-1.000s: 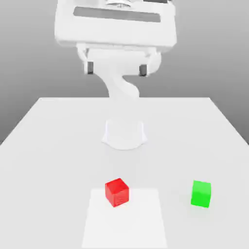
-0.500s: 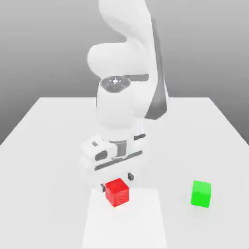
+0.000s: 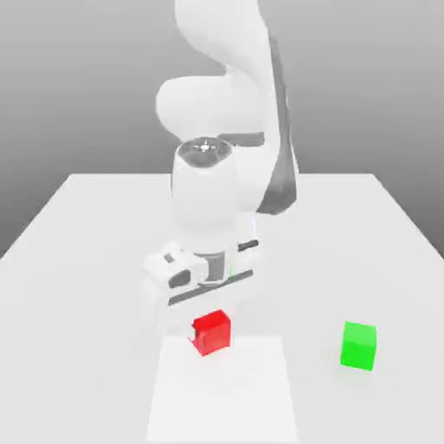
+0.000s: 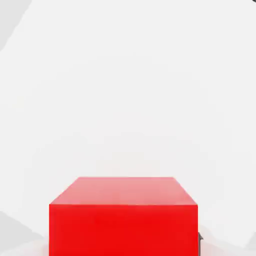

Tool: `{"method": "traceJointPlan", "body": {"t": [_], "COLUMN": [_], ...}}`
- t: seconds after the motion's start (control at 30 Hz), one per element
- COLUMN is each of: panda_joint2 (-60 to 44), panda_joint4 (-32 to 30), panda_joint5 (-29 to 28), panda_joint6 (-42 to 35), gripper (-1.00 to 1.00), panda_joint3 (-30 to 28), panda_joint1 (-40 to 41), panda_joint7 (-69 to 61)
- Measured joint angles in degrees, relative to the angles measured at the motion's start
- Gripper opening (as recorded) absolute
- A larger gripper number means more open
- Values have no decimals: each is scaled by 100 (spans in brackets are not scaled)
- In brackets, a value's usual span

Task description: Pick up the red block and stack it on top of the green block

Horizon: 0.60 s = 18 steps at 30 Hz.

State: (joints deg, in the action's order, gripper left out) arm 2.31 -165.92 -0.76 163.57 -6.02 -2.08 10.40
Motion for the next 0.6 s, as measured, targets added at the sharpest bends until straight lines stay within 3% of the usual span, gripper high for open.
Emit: {"method": "traceJointPlan", "body": {"t": [0.43,0.6], "panda_joint2": [213,-589], "panda_joint4": [877,997], "panda_joint5": [213,-113], "panda_joint6": [-1086,-417], "gripper": [-100,-100], "panda_joint3": [1493,1493], "panda_joint1": [-2083,-2220], "panda_joint7": [-185,45]}}
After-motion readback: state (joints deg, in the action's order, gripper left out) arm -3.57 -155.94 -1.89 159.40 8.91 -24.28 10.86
